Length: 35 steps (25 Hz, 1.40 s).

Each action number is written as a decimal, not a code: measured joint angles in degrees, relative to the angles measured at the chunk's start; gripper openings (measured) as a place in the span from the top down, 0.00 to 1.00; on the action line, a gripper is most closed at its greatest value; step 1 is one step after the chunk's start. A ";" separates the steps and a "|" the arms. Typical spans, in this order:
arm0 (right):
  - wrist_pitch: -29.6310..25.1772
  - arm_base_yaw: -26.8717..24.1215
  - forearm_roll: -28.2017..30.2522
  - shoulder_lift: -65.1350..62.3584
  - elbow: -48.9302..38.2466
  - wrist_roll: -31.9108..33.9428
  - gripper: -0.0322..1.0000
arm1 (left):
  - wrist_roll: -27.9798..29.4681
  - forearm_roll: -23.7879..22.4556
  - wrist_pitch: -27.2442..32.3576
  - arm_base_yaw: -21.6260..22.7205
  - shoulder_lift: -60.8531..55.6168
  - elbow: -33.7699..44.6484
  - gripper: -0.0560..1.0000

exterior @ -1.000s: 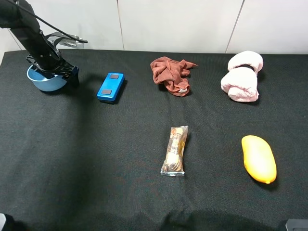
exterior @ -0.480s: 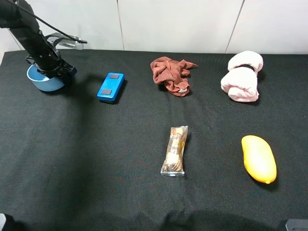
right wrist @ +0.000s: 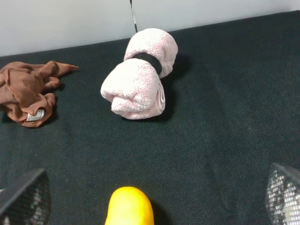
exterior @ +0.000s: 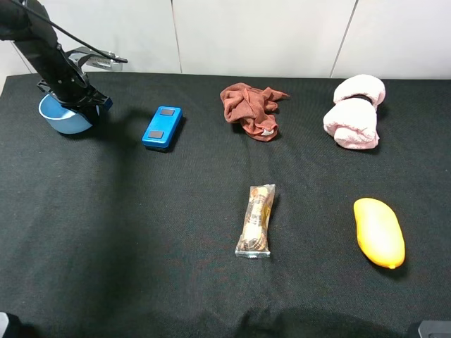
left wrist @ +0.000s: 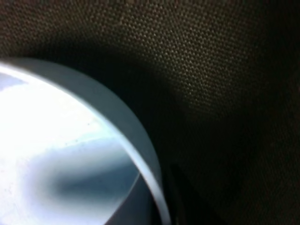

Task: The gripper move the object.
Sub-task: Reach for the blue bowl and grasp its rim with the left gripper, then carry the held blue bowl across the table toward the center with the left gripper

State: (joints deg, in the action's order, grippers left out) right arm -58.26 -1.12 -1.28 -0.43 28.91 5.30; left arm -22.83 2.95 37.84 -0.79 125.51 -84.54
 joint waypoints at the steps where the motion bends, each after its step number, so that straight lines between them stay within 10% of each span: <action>1: 0.00 0.00 0.00 0.00 0.00 0.00 0.30 | 0.00 0.00 0.00 0.00 0.00 0.00 0.94; 35: 0.07 0.00 0.00 0.00 0.00 0.00 0.30 | 4.76 -0.74 13.88 -1.26 -8.36 -2.58 0.95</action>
State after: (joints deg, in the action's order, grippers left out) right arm -58.19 -1.12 -1.28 -0.43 28.91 5.30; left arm -18.06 2.21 51.72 -2.06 117.15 -87.12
